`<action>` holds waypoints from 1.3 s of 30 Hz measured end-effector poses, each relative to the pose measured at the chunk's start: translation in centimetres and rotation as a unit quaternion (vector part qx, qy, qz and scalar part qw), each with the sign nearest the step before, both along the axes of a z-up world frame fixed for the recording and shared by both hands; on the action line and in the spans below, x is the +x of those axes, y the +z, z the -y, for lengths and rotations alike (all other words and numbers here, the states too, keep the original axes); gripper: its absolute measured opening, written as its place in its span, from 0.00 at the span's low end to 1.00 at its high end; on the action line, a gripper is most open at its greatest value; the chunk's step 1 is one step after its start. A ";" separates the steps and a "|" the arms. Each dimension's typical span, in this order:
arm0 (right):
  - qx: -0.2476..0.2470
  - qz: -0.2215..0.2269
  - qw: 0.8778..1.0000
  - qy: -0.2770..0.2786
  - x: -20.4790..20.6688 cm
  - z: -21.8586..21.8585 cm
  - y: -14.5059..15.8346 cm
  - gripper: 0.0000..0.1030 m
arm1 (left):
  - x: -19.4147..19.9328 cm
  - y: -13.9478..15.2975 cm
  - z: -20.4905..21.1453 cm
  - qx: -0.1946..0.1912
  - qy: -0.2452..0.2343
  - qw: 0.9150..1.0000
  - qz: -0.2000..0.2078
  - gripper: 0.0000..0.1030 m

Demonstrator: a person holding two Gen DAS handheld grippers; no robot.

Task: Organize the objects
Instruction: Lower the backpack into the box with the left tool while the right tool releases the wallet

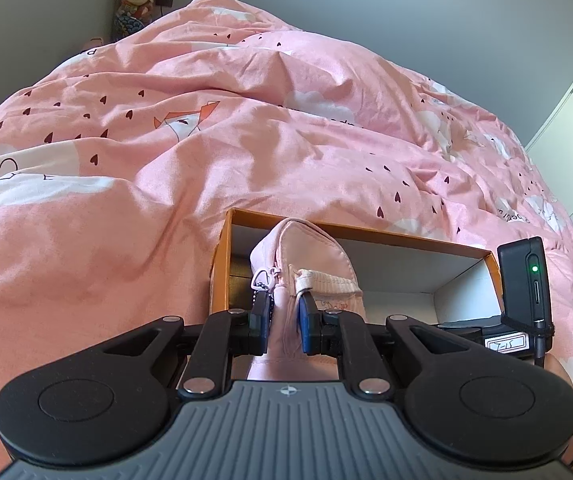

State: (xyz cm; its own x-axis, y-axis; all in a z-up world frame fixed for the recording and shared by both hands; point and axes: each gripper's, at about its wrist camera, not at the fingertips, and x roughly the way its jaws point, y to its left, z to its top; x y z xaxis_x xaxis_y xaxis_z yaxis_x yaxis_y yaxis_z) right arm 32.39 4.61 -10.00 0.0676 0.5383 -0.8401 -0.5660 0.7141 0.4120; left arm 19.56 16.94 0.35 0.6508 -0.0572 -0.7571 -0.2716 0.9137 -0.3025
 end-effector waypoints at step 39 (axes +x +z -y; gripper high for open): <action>-0.052 0.102 0.993 -0.033 -2.1 5.2 3.2 0.26 | 2.5 -5.7 4.6 0.001 -0.004 0.999 -0.034 0.43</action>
